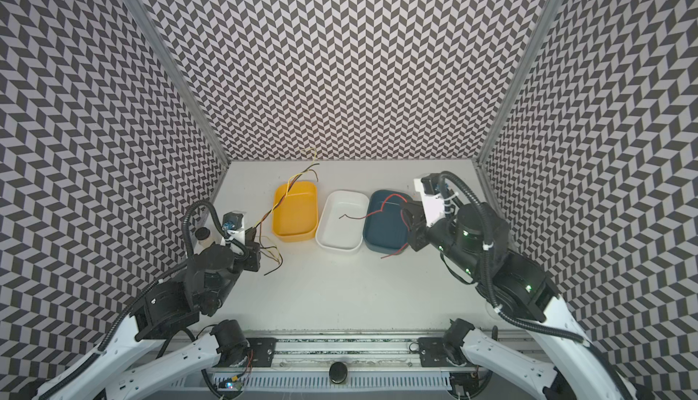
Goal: Untangle the cables
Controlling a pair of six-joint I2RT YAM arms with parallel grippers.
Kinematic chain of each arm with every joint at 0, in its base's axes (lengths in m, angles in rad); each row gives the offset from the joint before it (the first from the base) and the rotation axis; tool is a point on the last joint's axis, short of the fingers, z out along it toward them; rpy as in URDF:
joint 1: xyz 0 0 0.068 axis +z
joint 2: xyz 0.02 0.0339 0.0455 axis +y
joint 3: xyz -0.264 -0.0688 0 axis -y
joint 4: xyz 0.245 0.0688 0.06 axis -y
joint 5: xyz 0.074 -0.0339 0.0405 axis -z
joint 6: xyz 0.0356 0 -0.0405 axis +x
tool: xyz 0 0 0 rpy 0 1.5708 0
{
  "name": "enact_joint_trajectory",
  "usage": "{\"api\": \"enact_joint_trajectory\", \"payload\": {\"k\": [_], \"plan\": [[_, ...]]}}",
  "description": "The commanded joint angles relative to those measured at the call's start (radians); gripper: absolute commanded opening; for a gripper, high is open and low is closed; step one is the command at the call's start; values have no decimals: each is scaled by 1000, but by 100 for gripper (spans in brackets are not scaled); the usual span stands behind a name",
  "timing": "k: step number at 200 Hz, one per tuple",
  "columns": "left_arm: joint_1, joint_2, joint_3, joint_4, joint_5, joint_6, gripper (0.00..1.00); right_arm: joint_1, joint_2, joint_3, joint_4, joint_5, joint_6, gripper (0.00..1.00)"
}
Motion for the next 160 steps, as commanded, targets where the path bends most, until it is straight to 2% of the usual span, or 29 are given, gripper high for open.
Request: {"api": "enact_joint_trajectory", "payload": {"k": [1, 24, 67, 108, 160], "plan": [[5, -55, -28, 82, -62, -18, 0, -3, 42, 32, 82, -99, 14, 0], [6, -130, -55, 122, -71, 2, 0, -2, 116, 61, 98, -155, 20, 0], [5, -162, -65, 135, -98, 3, 0, -2, 213, 107, 165, -188, 22, 0], [7, -206, -88, 169, -114, 21, 0, 4, 332, 194, 217, -277, 45, 0], [9, -221, -92, 179, -115, 22, 0, 20, 496, 321, 249, -287, 40, 0]]}}
